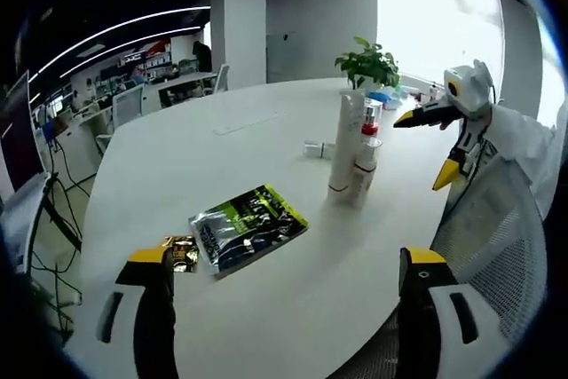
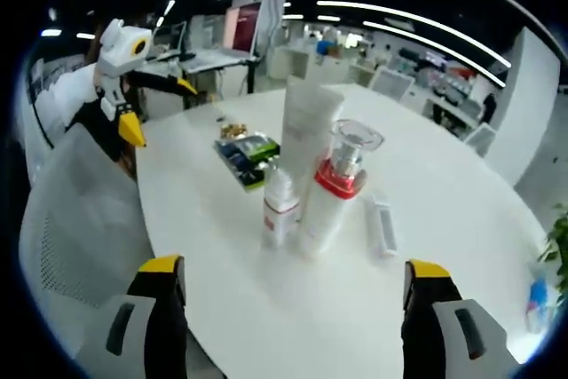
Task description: Arrange the skincare products in the storage area until every visible bottle or jar stands upright without overlapping.
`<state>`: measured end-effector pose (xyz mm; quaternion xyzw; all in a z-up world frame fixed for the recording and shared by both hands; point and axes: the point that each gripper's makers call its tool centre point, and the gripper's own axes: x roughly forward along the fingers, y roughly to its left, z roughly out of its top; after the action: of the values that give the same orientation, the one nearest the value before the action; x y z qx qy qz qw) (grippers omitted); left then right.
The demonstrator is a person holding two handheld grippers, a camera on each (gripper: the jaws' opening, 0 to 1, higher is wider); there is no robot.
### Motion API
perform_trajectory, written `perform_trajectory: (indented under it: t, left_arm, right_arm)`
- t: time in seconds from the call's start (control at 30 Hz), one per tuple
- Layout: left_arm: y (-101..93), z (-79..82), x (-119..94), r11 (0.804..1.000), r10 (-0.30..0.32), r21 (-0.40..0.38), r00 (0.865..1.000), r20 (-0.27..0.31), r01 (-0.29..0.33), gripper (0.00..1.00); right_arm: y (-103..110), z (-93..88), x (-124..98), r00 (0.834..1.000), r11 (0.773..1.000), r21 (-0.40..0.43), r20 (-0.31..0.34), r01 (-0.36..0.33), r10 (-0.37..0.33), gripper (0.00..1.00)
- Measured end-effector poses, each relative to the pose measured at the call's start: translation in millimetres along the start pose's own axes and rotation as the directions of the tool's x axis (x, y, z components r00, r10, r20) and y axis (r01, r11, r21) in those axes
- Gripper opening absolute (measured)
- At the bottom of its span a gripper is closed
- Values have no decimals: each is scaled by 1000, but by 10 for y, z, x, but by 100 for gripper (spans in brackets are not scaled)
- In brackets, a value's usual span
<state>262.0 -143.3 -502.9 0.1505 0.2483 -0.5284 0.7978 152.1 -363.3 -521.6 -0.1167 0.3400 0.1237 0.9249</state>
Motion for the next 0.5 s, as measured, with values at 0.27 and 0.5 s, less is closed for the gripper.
perform_trajectory:
  t: [0.27,0.5]
  left_arm:
    - [82,0,16,1000,0,-3,1000,6,0,98]
    - [134,-8,28,1000,-2,-4,1000,3,2,99]
  right_arm:
    - [-118,-35,19,1000,1000,-4,-14,15,-15,100]
    - [-221,-57,70,1000,1000,-10,-28,10,-10,100]
